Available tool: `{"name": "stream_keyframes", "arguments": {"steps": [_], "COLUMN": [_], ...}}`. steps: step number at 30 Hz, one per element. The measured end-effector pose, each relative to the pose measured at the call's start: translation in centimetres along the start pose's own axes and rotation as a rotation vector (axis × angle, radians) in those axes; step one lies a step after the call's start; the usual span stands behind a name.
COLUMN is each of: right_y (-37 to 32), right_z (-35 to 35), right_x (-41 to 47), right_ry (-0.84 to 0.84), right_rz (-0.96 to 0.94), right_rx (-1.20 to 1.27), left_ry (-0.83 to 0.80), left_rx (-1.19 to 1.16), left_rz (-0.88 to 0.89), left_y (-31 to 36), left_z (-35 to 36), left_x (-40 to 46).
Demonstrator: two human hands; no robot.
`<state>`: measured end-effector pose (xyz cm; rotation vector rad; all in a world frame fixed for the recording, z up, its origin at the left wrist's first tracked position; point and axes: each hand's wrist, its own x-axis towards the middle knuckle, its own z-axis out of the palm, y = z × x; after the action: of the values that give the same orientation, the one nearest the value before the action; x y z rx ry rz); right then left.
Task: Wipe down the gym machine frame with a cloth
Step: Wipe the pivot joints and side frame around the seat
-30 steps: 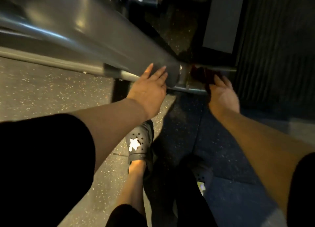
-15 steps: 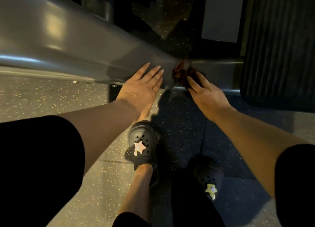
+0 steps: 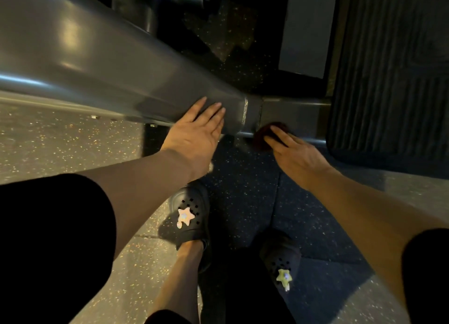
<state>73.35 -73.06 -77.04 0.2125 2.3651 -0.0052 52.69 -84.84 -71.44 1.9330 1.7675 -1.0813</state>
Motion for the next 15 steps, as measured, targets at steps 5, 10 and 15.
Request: {"name": "stream_keyframes", "arguments": {"steps": [5,10,15], "right_y": [-1.0,0.0,-2.5], "right_z": [-1.4,-3.5,-11.1], "right_x": [-0.1,-3.7,-4.5], "right_ry": [-0.021,0.065,0.515], "right_rz": [0.150,0.579,0.561], "right_rx": [0.164,0.630,1.279], "left_ry": [-0.017,0.012,0.147], "left_rx": [-0.025,-0.099,-0.774], "left_rz": [0.013,-0.052,-0.233], "left_y": [-0.8,-1.9,-2.6], "left_z": [-0.8,-2.1,-6.1], "left_x": [-1.1,-3.9,-7.7]}}
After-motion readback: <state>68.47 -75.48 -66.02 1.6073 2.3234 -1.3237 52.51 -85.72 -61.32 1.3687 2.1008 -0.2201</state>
